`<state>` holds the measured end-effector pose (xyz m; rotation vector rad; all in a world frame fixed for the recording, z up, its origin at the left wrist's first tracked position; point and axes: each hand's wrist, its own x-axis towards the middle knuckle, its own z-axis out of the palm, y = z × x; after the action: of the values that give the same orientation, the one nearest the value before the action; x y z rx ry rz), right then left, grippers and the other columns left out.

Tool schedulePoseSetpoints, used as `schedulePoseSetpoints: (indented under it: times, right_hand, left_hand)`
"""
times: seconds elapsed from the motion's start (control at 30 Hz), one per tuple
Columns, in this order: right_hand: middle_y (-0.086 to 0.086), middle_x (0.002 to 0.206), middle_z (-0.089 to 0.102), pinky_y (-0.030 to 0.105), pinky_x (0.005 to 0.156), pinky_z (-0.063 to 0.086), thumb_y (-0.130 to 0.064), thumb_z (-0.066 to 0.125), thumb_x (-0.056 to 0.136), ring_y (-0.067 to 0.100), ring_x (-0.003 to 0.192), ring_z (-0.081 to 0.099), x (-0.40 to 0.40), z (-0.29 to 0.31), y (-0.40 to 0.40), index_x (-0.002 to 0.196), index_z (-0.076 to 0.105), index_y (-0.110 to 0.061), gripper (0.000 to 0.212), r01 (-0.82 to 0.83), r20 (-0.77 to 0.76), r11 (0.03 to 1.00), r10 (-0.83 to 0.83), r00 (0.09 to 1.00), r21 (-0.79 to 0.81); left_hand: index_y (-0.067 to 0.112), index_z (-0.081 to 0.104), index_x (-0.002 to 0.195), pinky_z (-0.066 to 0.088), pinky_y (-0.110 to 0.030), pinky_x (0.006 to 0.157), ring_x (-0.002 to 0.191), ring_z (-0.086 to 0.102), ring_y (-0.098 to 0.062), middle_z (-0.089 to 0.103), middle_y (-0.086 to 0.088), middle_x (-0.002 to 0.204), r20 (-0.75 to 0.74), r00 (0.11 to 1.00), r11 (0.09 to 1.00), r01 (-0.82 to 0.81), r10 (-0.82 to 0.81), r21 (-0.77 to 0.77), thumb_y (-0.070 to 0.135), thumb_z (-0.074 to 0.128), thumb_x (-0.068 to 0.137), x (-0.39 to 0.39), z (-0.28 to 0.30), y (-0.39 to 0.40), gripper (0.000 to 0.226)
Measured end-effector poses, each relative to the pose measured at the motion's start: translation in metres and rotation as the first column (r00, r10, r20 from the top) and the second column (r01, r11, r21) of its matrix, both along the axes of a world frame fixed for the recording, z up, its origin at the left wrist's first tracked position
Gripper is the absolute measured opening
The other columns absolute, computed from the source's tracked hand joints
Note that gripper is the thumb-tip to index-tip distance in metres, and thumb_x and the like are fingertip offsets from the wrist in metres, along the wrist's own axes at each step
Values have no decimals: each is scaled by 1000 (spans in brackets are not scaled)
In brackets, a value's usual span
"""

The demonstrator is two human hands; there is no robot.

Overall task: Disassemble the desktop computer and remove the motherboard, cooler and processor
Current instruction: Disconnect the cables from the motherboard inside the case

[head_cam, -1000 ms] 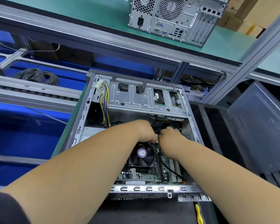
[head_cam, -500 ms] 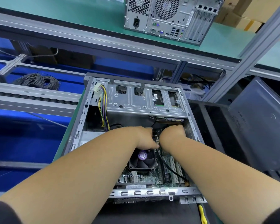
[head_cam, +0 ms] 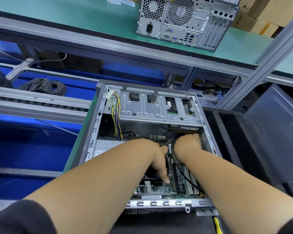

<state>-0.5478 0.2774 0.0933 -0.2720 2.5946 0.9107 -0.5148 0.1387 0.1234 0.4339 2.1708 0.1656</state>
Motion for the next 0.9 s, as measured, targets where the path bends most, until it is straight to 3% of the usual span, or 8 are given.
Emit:
schedulePoseSetpoints:
  times: [0.13, 0.33, 0.57, 0.63, 0.77, 0.83, 0.9]
  right_hand:
    - [-2, 107, 66, 41, 92, 37, -16, 46, 90, 26, 104, 58, 4, 0, 4, 101, 67, -23, 25, -61, -8, 998, 61, 998, 18]
    - [-4, 107, 67, 39, 93, 32, -19, 44, 90, 23, 107, 58, 2, -1, 0, 98, 65, -24, 23, 23, -68, 999, -26, 997, -34]
    - [-2, 113, 66, 42, 100, 30, -20, 44, 89, 24, 111, 57, 8, 0, 4, 108, 65, -23, 28, -21, -58, 1000, 21, 998, 1]
    - [1, 121, 62, 43, 97, 32, -25, 46, 92, 25, 115, 52, 10, -1, -3, 119, 61, -22, 32, -73, -19, 993, 75, 997, 98]
    - [9, 129, 53, 54, 99, 28, -33, 42, 98, 34, 121, 40, 25, -11, -19, 134, 50, -18, 40, -288, 171, 858, 236, 957, 425]
    - [2, 117, 53, 52, 104, 19, -38, 40, 98, 29, 121, 37, 28, -14, -19, 123, 53, -28, 30, -463, 297, 727, 357, 886, 508]
    - [0, 117, 55, 46, 100, 23, -35, 41, 97, 29, 114, 41, 27, -14, -16, 112, 55, -25, 23, -507, 328, 701, 387, 861, 501]
  left_hand:
    - [31, -8, 153, 34, -54, 109, 142, 27, -35, 10, -1, 162, 5, 1000, 1000, -8, 8, -8, 63, 80, 63, 0, -3, 1, 129]
    - [32, -3, 153, 35, -50, 105, 139, 33, -33, 16, -2, 160, -11, 1000, 1000, -17, 17, 16, 63, 80, 64, 2, -3, 0, 124]
    - [31, 1, 153, 37, -48, 103, 138, 35, -32, 21, -3, 159, -17, 1000, 999, -20, 21, 41, 60, 81, 65, 1, -2, 0, 122]
    - [30, 2, 153, 36, -48, 104, 139, 33, -32, 20, -3, 159, -22, 1000, 998, -15, 17, 53, 59, 81, 66, 1, 0, -1, 122]
    - [30, -3, 153, 33, -49, 106, 142, 29, -32, 12, -1, 161, -16, 1000, 999, -1, 2, 52, 58, 80, 68, 1, -1, 0, 123]
    - [30, -7, 153, 32, -50, 107, 143, 26, -32, 10, 0, 162, -10, 1000, 999, -4, 5, 46, 58, 79, 68, 1, -1, 0, 125]
    - [30, -6, 153, 32, -51, 108, 143, 26, -33, 10, 0, 162, -9, 1000, 999, -10, 11, 47, 59, 80, 67, 2, 0, -1, 124]
